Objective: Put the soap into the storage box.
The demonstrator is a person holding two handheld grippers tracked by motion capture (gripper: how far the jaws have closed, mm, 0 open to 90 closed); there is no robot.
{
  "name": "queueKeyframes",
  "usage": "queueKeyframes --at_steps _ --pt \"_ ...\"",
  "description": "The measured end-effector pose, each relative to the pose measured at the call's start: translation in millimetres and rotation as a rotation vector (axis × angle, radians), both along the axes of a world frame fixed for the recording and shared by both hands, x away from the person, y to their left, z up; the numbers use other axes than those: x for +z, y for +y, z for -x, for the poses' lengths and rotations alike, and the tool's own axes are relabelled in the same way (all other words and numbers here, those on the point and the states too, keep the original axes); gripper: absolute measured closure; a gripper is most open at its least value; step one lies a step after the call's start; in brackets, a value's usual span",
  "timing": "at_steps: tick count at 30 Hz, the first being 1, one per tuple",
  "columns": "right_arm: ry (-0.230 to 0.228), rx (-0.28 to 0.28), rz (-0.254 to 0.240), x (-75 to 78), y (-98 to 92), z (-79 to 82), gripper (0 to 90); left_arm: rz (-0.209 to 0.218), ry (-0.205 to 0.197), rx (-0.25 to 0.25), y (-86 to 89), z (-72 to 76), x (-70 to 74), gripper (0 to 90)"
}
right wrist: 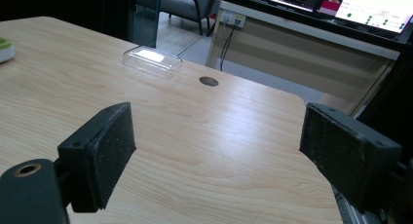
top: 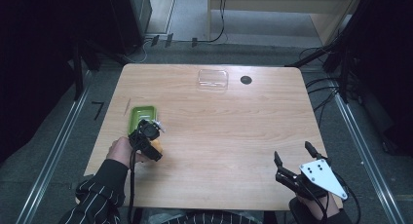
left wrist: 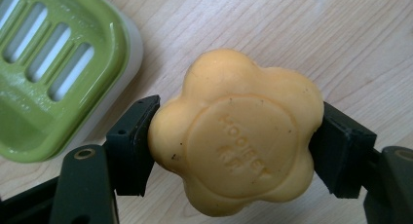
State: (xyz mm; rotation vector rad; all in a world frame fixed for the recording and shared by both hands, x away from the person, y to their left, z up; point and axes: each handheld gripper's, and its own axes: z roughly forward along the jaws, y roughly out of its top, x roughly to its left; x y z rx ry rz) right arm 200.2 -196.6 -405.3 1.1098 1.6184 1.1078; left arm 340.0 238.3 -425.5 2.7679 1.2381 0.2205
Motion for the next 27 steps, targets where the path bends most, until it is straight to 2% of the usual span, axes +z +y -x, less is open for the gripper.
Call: queueKeyframes --at_steps 20,27 --pt "0.006 0.000 0.001 -1.1 -1.1 -1.4 13.3 -0.006 -0.023 0.042 13.3 -5.2 5.3 27.5" --pt "-0.002 0.000 0.000 0.1 -0.7 1.0 13.3 0.005 -0.060 0.058 17.9 -4.3 11.6 27.5"
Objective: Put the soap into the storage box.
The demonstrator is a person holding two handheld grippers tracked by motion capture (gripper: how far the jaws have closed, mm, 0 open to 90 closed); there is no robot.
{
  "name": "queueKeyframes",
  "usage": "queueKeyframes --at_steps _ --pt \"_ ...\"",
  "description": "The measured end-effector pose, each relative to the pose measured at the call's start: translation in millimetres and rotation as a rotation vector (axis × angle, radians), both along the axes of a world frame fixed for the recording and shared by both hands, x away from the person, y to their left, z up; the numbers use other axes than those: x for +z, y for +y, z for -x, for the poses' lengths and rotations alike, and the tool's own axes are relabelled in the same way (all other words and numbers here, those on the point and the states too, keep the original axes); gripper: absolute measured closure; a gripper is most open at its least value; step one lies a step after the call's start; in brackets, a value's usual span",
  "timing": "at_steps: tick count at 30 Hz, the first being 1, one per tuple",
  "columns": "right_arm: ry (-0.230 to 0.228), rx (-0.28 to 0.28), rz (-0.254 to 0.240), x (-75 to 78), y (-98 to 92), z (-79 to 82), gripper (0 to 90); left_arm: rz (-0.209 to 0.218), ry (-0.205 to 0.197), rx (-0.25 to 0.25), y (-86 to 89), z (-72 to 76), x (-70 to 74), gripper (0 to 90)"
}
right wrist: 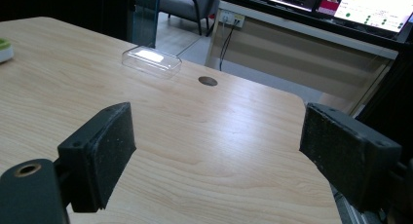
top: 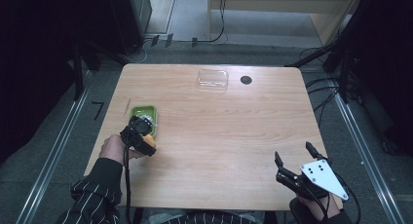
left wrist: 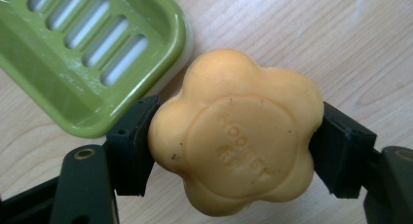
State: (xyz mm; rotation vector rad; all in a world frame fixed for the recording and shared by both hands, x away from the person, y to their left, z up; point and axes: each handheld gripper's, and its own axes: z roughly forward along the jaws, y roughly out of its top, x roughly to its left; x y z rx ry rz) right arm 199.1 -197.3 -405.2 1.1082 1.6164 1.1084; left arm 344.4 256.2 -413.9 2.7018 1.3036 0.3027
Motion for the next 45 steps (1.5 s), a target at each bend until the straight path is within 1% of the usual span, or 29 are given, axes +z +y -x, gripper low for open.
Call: queueKeyframes --at_steps 1,2,3,4,11,14,18,20,22,24,25,27,28,29,31,32,36,37,39,40,41,43,44,45 --pt "0.004 0.000 0.001 0.1 0.9 0.4 13.3 -0.001 0.003 0.002 1.0 -0.4 0.5 27.5" --pt "0.002 0.003 0.004 0.2 1.4 0.5 13.3 0.007 -0.003 0.007 2.0 -0.8 0.5 27.5" --pt "0.005 0.002 0.003 0.2 1.9 0.9 13.3 0.005 -0.002 0.008 3.0 -1.4 1.1 27.5" --pt "0.001 0.003 0.006 0.4 1.6 0.7 13.3 0.005 -0.010 0.010 3.8 -1.9 1.5 27.5" --pt "0.004 0.006 0.009 0.3 2.4 -0.3 13.3 0.019 -0.025 0.029 7.6 -4.5 4.4 27.5" --pt "0.002 0.006 0.007 0.2 1.8 -0.2 13.3 0.013 -0.025 0.030 9.1 -6.5 4.8 27.5" --pt "0.004 0.005 0.004 0.1 1.3 0.1 13.3 0.017 -0.028 0.035 9.8 -10.3 5.5 27.5" --pt "0.005 0.005 0.005 0.1 1.4 0.0 13.3 0.024 -0.035 0.045 10.3 -12.5 6.9 27.5" --pt "0.004 0.007 0.006 0.1 1.4 0.0 13.3 0.021 -0.047 0.051 10.2 -13.8 7.1 27.5" --pt "0.005 0.006 0.004 0.1 1.4 -0.1 13.3 0.023 -0.038 0.049 10.9 -15.3 7.4 27.5" --pt "0.005 0.005 0.004 0.1 1.5 -0.2 13.3 0.026 -0.046 0.047 11.5 -16.0 7.4 27.5" --pt "0.004 0.007 0.008 0.1 1.6 -0.2 13.3 0.027 -0.043 0.051 12.1 -17.6 8.0 27.5" --pt "0.004 0.007 0.008 0.0 1.7 -0.3 13.3 0.030 -0.054 0.056 12.0 -18.1 8.0 27.5" --pt "0.005 0.007 0.008 0.1 1.6 -0.3 13.3 0.029 -0.053 0.052 12.4 -19.2 8.9 27.5" --pt "0.005 0.006 0.006 0.1 1.6 -0.2 13.3 0.030 -0.064 0.053 12.5 -20.9 9.7 27.5" --pt "0.004 0.006 0.007 0.2 1.7 -0.2 13.3 0.035 -0.067 0.061 12.3 -21.6 10.0 27.5" --pt "0.005 0.006 0.007 0.6 2.9 0.2 13.3 0.033 -0.078 0.064 12.8 -25.9 11.6 27.5" --pt "0.003 0.006 0.008 0.7 3.0 0.1 13.3 0.031 -0.090 0.063 13.3 -26.9 11.8 27.5" --pt "0.004 0.007 0.010 0.8 3.3 0.1 13.3 0.029 -0.090 0.067 14.6 -29.4 10.9 27.5" --pt "0.004 0.007 0.009 0.9 3.5 0.2 13.3 0.036 -0.096 0.076 15.1 -30.0 9.9 27.5" --pt "0.004 0.007 0.010 1.0 3.6 0.3 13.3 0.037 -0.093 0.076 16.1 -30.9 9.9 27.5" --pt "0.004 0.007 0.010 1.3 3.9 0.6 13.3 0.032 -0.096 0.078 17.1 -32.4 9.7 27.5" --pt "0.003 0.007 0.012 1.2 4.1 0.6 13.3 0.036 -0.103 0.082 17.8 -32.9 9.7 27.5" --pt "0.003 0.007 0.013 1.2 4.3 0.6 13.3 0.036 -0.096 0.081 18.6 -34.1 10.8 27.5"
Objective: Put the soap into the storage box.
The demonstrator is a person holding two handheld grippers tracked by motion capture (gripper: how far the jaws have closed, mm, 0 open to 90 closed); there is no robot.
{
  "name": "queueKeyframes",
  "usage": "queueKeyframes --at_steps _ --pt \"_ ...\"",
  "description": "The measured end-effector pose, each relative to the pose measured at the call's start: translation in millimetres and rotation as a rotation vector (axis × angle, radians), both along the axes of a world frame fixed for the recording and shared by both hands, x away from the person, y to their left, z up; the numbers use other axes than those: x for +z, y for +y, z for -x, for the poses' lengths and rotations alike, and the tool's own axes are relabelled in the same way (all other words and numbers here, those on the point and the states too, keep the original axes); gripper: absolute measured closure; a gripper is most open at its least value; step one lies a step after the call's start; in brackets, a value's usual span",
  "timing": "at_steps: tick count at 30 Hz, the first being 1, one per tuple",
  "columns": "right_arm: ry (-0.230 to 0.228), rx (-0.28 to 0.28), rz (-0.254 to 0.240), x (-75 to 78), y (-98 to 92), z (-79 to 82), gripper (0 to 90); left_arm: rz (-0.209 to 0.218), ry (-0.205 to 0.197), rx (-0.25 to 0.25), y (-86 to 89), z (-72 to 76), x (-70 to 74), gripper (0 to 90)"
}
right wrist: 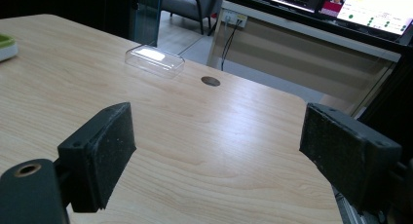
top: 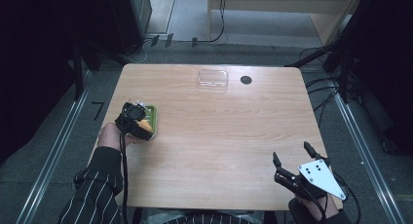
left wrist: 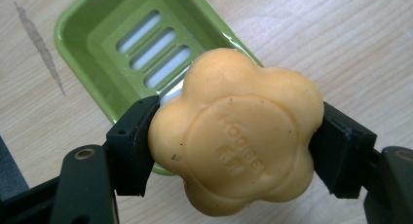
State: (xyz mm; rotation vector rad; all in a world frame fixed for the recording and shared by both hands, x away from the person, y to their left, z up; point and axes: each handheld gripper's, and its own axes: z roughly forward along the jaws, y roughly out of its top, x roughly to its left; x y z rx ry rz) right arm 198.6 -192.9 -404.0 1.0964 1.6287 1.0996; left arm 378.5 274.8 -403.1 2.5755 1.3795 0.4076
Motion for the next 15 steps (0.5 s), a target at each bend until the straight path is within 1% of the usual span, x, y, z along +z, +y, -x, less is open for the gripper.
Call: queueKeyframes --at_steps 3,7,10,11,13,14,15 --pt "0.001 -0.001 -0.001 -0.2 -0.4 0.3 13.3 0.012 -0.019 0.007 1.1 -3.2 3.6 27.5" --pt "-0.003 -0.005 -0.005 -0.5 -2.2 0.4 13.3 0.005 -0.045 0.018 2.2 -7.9 6.3 27.5" --pt "0.000 -0.006 -0.004 -0.5 -2.2 0.6 13.3 0.002 -0.036 0.025 4.2 -11.3 3.8 27.5" --pt "-0.002 -0.005 -0.003 -0.6 -2.4 0.6 13.3 0.007 -0.042 0.031 5.0 -12.2 3.2 27.5" --pt "0.000 -0.005 -0.006 -0.6 -2.5 0.8 13.3 -0.001 -0.043 0.032 6.3 -13.8 2.5 27.5" --pt "-0.001 -0.005 -0.005 -0.5 -2.6 0.7 13.3 0.007 -0.051 0.039 7.0 -14.4 1.7 27.5" --pt "-0.002 -0.006 -0.005 -0.5 -2.5 0.7 13.3 0.005 -0.044 0.038 8.0 -15.2 1.7 27.5"
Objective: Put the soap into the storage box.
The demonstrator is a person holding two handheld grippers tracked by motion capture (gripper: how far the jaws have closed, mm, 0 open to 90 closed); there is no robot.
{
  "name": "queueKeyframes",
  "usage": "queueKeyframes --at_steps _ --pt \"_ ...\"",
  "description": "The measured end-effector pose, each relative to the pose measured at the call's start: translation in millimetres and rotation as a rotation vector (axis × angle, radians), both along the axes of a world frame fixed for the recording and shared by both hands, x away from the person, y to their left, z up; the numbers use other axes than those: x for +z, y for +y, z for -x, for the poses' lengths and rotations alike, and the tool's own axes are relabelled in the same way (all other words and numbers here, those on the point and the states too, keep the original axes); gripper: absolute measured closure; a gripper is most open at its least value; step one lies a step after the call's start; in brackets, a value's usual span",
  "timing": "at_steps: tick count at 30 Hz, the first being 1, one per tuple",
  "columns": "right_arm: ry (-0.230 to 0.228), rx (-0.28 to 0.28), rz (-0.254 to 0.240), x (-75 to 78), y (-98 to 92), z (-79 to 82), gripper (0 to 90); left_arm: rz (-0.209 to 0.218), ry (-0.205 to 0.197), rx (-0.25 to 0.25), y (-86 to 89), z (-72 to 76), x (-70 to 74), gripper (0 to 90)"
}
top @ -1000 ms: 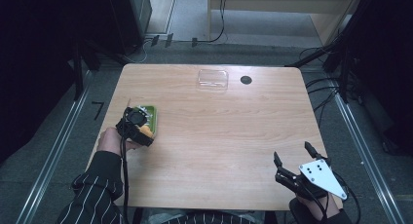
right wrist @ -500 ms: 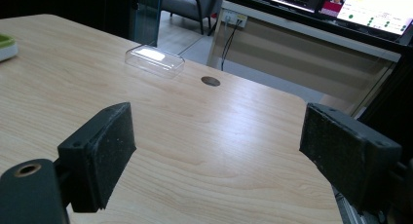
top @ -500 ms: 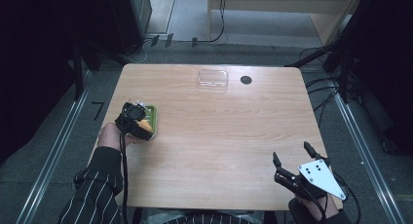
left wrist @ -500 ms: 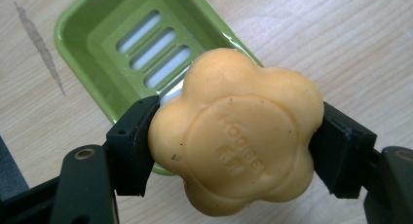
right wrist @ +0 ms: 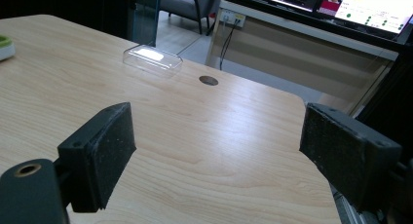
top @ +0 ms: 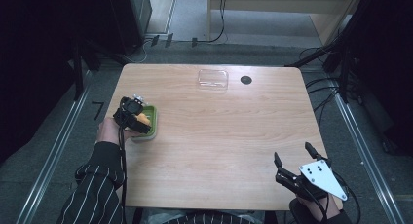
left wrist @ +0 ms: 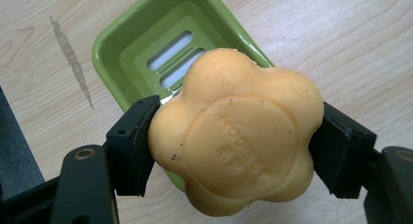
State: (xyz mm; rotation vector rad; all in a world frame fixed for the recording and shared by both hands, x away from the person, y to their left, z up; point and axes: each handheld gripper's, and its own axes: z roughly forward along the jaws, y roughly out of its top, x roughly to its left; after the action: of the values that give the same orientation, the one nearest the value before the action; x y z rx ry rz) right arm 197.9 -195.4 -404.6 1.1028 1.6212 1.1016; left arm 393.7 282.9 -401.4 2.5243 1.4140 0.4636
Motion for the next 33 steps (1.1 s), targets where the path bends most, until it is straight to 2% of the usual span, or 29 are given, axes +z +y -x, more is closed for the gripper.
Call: queueKeyframes --at_steps 8,16,18,21,33 --pt "0.000 0.001 0.005 0.1 0.4 0.0 13.3 -0.003 -0.028 0.020 4.9 -6.2 -3.6 27.5" --pt "0.000 0.003 0.006 0.0 0.4 -0.2 13.3 -0.007 -0.019 0.028 4.5 -12.8 -9.4 27.4" --pt "0.001 0.003 0.007 0.1 0.4 -0.1 13.3 0.009 -0.035 0.038 5.6 -15.1 -8.0 27.5" --pt "0.001 0.002 0.006 0.0 0.4 -0.2 13.3 0.010 -0.037 0.041 5.9 -18.4 -6.9 27.5" --pt "0.004 0.001 0.002 -0.1 0.7 -0.3 13.3 -0.004 -0.002 0.050 7.3 -31.1 -18.3 27.4"
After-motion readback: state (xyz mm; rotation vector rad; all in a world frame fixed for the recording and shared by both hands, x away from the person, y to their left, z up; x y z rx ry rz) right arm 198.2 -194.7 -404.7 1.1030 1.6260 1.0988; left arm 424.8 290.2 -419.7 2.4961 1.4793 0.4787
